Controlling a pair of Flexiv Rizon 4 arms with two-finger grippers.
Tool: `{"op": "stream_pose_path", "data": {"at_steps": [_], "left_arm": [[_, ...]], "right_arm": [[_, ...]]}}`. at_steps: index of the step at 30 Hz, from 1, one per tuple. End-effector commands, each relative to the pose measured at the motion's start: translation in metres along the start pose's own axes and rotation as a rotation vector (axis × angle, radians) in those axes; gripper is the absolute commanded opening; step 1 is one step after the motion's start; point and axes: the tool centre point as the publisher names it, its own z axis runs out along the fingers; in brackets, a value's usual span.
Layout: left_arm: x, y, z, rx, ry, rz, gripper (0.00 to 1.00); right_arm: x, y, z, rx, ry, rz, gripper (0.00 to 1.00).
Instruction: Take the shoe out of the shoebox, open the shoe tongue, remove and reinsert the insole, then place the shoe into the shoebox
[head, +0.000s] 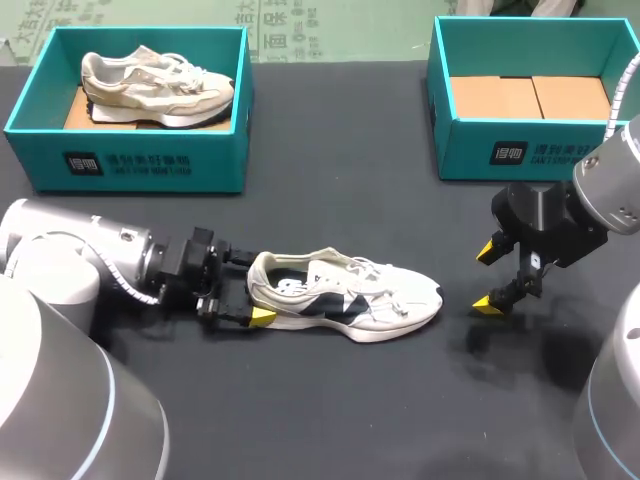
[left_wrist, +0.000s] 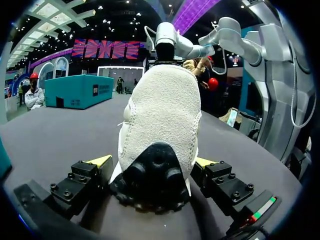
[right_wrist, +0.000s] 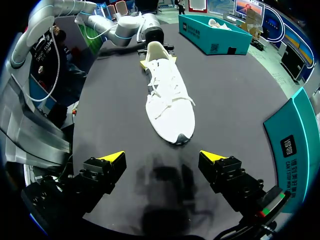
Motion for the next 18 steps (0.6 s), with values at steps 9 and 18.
{"op": "stream_pose_path", "data": {"at_steps": [9, 18], "left_arm": [[0.002, -0.002, 0.016, 0.013, -0.038, 0.001, 1.00], [-0.003, -0.004, 0.023, 0.029, -0.044, -0.011, 1.00]], "right_arm": [[0.001, 0.000, 0.000, 0.001, -0.002, 0.000, 1.00], [0.001, 0.000, 0.000, 0.001, -0.002, 0.000, 1.00]]}}
